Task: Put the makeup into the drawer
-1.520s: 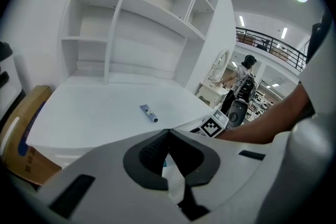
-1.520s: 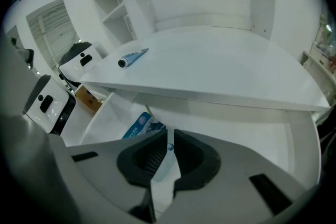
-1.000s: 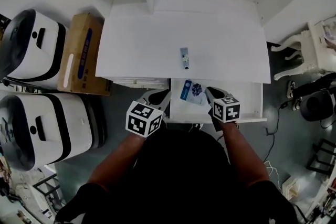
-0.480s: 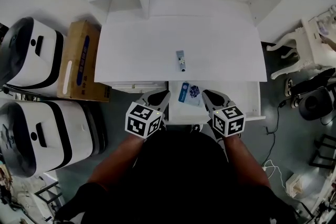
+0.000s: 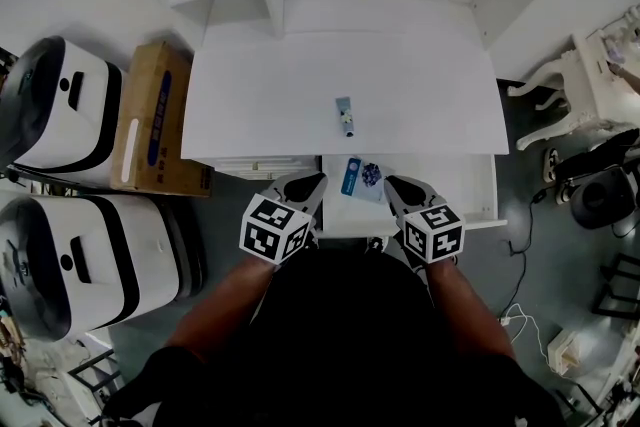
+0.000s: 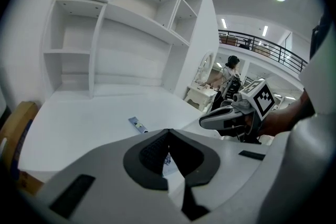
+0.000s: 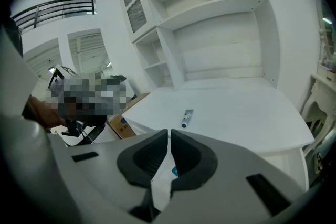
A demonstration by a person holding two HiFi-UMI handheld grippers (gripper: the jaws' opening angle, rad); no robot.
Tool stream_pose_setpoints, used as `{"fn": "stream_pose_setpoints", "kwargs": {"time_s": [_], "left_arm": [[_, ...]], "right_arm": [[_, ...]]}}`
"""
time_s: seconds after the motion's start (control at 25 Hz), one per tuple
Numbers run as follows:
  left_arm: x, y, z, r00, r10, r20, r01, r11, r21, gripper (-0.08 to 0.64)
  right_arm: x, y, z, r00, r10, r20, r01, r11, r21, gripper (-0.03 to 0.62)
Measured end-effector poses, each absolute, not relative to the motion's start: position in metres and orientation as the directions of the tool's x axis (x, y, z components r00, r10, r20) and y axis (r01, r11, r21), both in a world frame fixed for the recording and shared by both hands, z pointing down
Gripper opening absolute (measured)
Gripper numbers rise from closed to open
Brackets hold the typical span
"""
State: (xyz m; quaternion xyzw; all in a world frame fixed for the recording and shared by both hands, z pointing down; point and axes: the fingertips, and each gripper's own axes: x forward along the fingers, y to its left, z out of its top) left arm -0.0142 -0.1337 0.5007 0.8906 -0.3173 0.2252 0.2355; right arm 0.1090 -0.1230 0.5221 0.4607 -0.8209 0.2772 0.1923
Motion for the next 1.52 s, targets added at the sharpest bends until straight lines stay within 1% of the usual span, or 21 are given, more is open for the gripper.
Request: {"fn": "stream_pose_setpoints", "kwargs": {"time_s": [0.2,0.44,0.84,0.96,1.16,1.36,1.52], "left_arm": [[-0.013,-0.134,0.502,0.695,-0.462,0.551,-0.673,-0.687,0.273,0.009],[-0.018,-0.141,0.505,0.684,-0.482,0.548,-0.7,-0.646,0.306,0.011],[-0.017,-0.144,0.51,0.678,-0.475,0.561,-0.703,-0.642,0.306,0.011],[-0.019,-0.144,0.513,0.666,-0.478,0.572,-0.707,-0.649,0.281,0.011],[-0.027,-0.143,0.516,0.648,-0.487,0.585,-0.718,-0.647,0.257,0.011],[-0.043,-0.144,0.52,0.63,-0.503,0.591,-0.74,-0.62,0.261,0.011],[-0.057,-0.145,0.522,0.612,-0.521,0.595,-0.755,-0.608,0.244,0.011]], "right_arm": [[0.109,-0.122,0.525,-0.502,-0.644,0.577,-0.862,0.423,-0.279,0.031],[0.109,-0.123,0.527,-0.502,-0.64,0.581,-0.863,0.419,-0.283,0.031],[0.108,-0.13,0.531,-0.504,-0.634,0.586,-0.861,0.421,-0.285,0.032],[0.108,-0.134,0.535,-0.505,-0.629,0.591,-0.86,0.426,-0.281,0.032],[0.111,-0.153,0.542,-0.482,-0.638,0.601,-0.87,0.43,-0.242,0.032],[0.101,-0.186,0.548,-0.462,-0.678,0.572,-0.879,0.437,-0.192,0.032],[0.085,-0.21,0.566,-0.444,-0.67,0.595,-0.881,0.447,-0.154,0.032]]}}
